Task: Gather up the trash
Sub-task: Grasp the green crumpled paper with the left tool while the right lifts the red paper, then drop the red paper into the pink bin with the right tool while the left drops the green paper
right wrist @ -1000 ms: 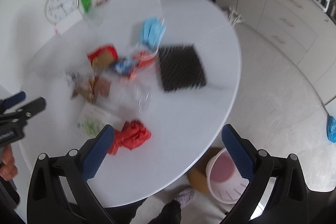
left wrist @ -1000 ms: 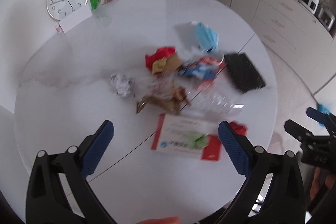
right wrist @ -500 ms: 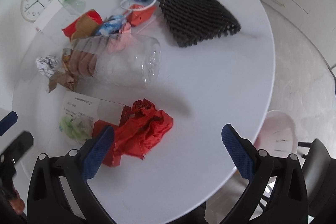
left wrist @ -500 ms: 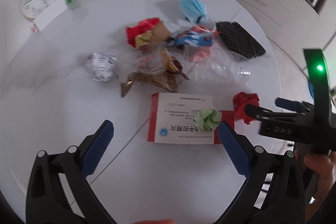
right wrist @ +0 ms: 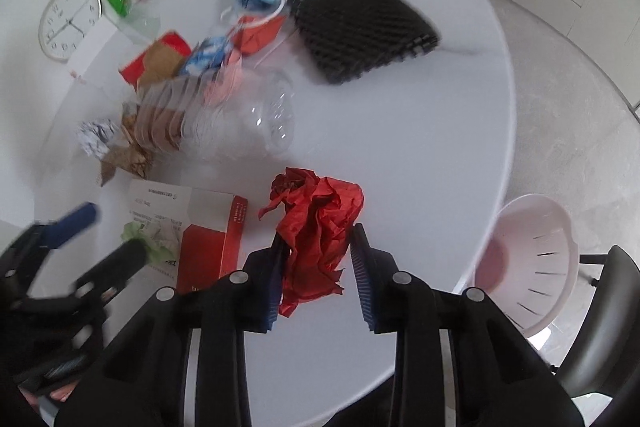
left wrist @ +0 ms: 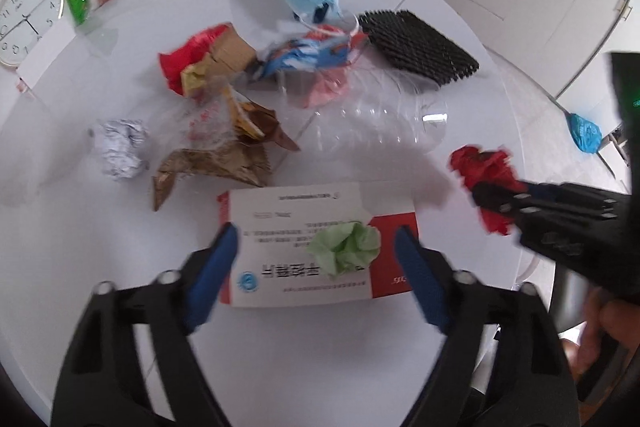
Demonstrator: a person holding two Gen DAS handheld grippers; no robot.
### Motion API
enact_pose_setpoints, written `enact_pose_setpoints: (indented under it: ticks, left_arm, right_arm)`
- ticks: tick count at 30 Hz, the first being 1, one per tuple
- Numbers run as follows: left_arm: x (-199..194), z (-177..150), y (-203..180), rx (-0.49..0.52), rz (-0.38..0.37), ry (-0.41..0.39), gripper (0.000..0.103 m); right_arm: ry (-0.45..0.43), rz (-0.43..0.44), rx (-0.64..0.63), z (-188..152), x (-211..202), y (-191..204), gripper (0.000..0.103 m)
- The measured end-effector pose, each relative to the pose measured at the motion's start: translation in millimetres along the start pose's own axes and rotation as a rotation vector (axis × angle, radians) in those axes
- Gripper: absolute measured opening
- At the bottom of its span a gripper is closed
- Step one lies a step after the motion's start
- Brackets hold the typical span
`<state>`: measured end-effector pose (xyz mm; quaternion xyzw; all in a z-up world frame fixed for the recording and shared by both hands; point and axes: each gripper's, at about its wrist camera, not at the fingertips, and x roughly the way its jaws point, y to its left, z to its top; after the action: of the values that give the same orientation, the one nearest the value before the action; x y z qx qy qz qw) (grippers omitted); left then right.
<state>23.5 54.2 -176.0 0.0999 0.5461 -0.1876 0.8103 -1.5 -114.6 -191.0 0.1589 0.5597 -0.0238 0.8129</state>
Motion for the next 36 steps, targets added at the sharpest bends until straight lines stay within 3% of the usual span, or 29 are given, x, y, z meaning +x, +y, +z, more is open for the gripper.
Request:
enact_pose_setpoints:
  ticks: [1,6,14,18,25,26,27,29,30,36]
  left_arm:
    - [4,0,-1,-0.009,-0.005,0.009,0.058]
    - [14,-3,-3,-0.062,-0.033,0.038,0.039]
    - [10,-4,-6,-0.074,-0.008,0.031,0.033]
    - [-5,0,-17,-0.051,-0.007,0.013,0.033]
    - [-33,14,-76,0.042,-0.082,-0.011,0.033]
    - [-36,18,-89,0.062,-0.097,-0.018,0.033]
    - [-38,21,-100,0.079,-0.109,-0.019,0.033]
    - [-42,25,-122,0.111,-0.132,-0.02,0.033]
    - [-42,27,-136,0.132,-0.144,-0.019,0.033]
    - [-34,31,-219,0.233,-0.223,0.015,0.033]
  right_arm:
    - [-0.014,0.002,0.006,-1,-7,-5,0.031]
    - [-0.062,0.0,0.027,-3,-36,-23,0.031]
    - [-0.115,-0.004,0.099,-14,-71,-75,0.031]
    - [-0.127,-0.07,0.14,-27,-85,-117,0.032]
    - [-0.021,-0.193,0.226,-56,-55,-213,0.036]
    - [-0.003,-0.197,0.229,-58,-49,-222,0.039]
    - [0.02,-0.203,0.235,-61,-41,-234,0.055]
    - [0.041,-0.226,0.236,-65,-35,-245,0.077]
    - [0.038,-0.25,0.238,-67,-36,-251,0.083]
    - [-0.013,-0.265,0.267,-76,-67,-274,0.095]
